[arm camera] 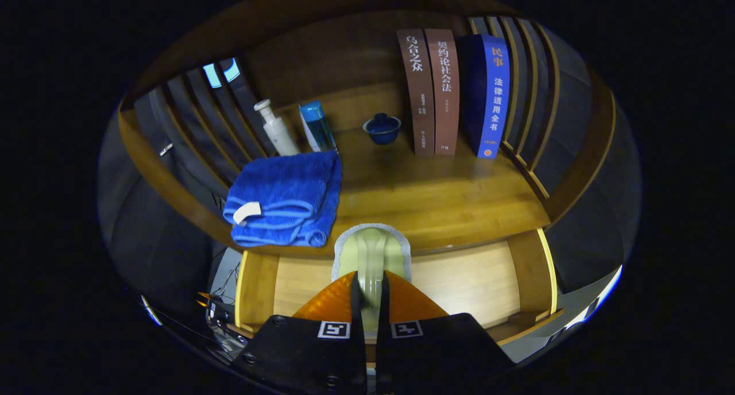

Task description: Pull open the drawer, take out the items inside it, and place them on the countertop above the cabinet.

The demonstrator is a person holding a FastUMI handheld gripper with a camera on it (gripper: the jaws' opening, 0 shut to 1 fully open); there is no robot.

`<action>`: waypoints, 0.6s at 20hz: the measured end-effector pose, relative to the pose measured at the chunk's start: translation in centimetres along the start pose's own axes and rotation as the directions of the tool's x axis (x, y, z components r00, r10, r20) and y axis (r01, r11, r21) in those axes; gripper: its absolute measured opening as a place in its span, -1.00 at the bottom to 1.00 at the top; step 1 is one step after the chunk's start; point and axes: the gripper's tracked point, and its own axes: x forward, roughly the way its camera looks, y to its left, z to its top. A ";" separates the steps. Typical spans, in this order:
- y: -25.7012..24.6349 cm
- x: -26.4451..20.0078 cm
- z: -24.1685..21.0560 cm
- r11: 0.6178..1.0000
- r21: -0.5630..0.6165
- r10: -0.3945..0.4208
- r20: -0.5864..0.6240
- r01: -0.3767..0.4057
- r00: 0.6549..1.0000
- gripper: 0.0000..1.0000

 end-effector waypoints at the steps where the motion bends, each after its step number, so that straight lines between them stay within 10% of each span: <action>1: -0.2 0.6 1.0 1.000 -0.011 -0.013 -0.005 0.013 1.000 -0.77; 12: -0.7 10.6 7.2 0.995 -0.058 -0.093 -0.110 0.087 0.990 -0.78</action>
